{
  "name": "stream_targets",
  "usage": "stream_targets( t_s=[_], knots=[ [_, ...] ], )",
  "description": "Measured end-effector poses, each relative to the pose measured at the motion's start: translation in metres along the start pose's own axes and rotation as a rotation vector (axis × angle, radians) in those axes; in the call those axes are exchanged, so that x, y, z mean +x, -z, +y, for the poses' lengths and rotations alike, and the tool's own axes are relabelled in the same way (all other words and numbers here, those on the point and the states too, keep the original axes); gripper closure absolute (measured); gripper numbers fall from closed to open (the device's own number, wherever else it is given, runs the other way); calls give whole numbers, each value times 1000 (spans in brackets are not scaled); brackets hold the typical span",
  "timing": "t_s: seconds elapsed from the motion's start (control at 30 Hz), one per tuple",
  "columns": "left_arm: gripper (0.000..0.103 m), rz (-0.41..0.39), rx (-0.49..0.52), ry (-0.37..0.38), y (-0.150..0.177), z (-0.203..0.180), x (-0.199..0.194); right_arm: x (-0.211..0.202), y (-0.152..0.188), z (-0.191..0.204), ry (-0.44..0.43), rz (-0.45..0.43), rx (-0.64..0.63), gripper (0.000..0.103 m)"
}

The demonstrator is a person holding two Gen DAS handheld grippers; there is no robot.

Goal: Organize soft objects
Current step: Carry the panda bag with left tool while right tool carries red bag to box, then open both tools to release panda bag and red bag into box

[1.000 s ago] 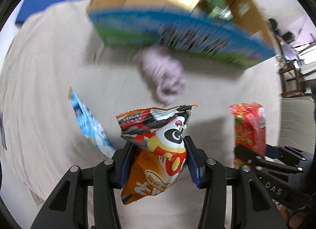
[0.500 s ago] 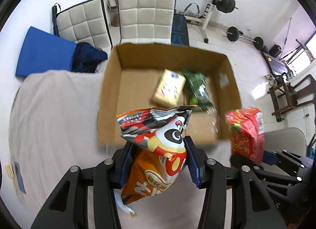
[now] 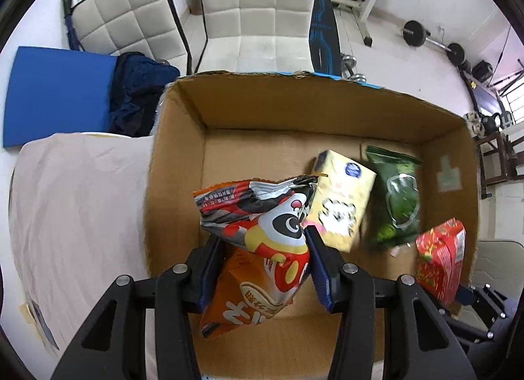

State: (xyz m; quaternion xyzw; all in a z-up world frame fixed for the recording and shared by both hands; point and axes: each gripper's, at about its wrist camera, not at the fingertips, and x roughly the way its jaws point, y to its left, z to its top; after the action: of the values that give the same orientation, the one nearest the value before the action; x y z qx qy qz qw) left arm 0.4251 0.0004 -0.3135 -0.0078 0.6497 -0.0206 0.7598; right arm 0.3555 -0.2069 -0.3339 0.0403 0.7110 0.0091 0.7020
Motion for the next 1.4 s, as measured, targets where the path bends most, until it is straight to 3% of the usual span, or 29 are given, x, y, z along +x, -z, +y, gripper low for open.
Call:
stream_targets(
  t_s=[0.23, 0.53, 0.77, 0.9, 1.0, 1.1, 1.2, 1.33, 1.4],
  knots=[
    [57, 34, 14, -4, -20, 0, 33, 40, -6, -1, 11, 54, 5, 54],
    [55, 48, 15, -35, -28, 0, 47, 56, -7, -6, 7, 92, 13, 52],
    [54, 25, -31, -17, -32, 9, 34, 40, -11, 0, 4, 60, 6, 36],
    [52, 8, -28, -14, -25, 9, 18, 26, -10, 5, 4, 35, 8, 35],
    [50, -11, -29, -3, -17, 10, 4, 13, -3, 9, 7, 9, 5, 24],
    [46, -41, -24, 3, -3, 10, -15, -2, 4, 14, 11, -21, -3, 18],
    [40, -81, -19, 3, 16, 10, -36, -14, 16, 20, 15, -56, -11, 4],
    [12, -135, -17, -7, 44, 9, -62, -32, 34, 20, 18, -104, -15, 0],
    [7, -153, -16, -20, 59, 7, -74, -44, 45, 21, 18, -136, -14, 0]
  ],
)
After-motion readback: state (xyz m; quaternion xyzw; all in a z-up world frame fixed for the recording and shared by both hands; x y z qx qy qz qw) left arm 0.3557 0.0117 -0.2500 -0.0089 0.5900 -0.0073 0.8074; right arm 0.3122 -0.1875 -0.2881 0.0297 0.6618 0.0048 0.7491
